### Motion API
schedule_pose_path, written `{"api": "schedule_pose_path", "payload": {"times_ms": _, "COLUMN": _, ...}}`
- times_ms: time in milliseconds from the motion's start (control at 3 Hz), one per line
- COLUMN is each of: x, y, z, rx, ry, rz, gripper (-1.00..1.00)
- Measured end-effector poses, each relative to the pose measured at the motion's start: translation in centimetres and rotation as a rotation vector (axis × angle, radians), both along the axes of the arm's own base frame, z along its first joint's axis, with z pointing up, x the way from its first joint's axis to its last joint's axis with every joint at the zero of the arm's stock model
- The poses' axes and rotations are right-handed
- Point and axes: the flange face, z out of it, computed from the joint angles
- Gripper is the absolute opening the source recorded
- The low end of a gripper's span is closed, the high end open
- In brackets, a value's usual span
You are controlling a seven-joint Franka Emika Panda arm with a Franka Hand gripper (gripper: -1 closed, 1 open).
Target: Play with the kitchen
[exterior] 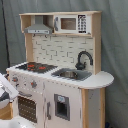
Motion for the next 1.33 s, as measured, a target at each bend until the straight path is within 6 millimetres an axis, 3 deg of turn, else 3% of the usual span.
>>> {"api": "schedule_pose_path", "payload": {"times_ms": 1333, "x": -3.9, "y": 2.0, "z": -2.0, "rx": 0.493, "ry": 0.065, "rz": 0.025, "gripper": 1.00}}
